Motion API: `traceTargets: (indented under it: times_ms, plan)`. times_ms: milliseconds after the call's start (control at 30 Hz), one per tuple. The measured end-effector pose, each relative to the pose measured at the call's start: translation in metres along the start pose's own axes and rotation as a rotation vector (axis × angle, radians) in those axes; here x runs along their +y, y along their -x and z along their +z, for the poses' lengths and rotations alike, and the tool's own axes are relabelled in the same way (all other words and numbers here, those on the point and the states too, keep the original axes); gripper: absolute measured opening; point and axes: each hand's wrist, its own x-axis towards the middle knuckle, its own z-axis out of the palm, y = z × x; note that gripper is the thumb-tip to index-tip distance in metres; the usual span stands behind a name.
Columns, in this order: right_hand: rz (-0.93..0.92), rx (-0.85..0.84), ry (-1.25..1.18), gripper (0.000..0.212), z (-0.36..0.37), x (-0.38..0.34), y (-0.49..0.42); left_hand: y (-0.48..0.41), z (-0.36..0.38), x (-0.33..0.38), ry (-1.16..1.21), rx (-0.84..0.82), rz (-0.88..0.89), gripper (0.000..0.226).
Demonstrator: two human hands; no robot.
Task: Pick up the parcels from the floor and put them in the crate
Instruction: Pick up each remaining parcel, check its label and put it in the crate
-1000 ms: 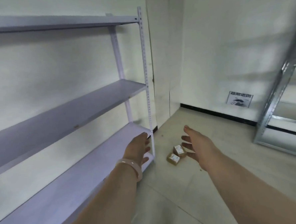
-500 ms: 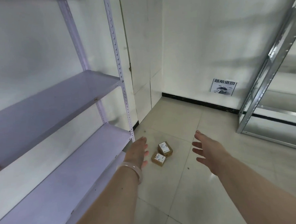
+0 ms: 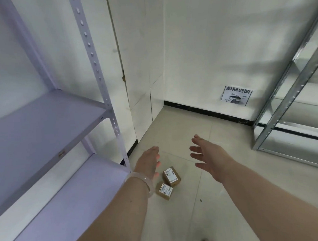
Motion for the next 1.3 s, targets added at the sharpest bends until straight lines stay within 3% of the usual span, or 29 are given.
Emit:
traceTargets:
  times_ms: [233, 500, 667, 767, 933, 1067, 1167, 1300]
  plan:
    - [0.146, -0.118, 0.236, 0.043, -0.001, -0.002, -0.190, -0.142, 0.021, 0.011, 0.048, 0.194, -0.093, 0.016]
    - [0.205, -0.267, 0.621, 0.046, 0.006, 0.024, -0.386, -0.285, 0.033, -0.041, 0.192, 0.405, -0.358, 0.031]
    - [0.272, -0.356, 0.810, 0.043, 0.023, 0.126, -0.491, -0.388, 0.027, -0.115, 0.196, 0.430, -0.495, 0.029]
    - [0.329, -0.409, 0.872, 0.043, 0.034, 0.210, -0.549, -0.463, 0.016, -0.187, 0.141, 0.436, -0.526, 0.037]
    - [0.336, -0.447, 0.847, 0.043, 0.047, 0.359, -0.630, -0.568, 0.006, -0.322, 0.063, 0.421, -0.535, 0.028]
    - [0.322, -0.454, 0.792, 0.043, 0.056, 0.455, -0.669, -0.625, 0.001, -0.414, 0.098, 0.493, -0.569, 0.034]
    - [0.304, -0.463, 0.881, 0.047, 0.060, 0.507, -0.682, -0.651, -0.001, -0.462, 0.144, 0.581, -0.604, 0.036]
    - [0.249, -0.476, 1.127, 0.057, 0.064, 0.547, -0.686, -0.669, 0.000, -0.507, 0.120, 0.448, -0.645, 0.047]
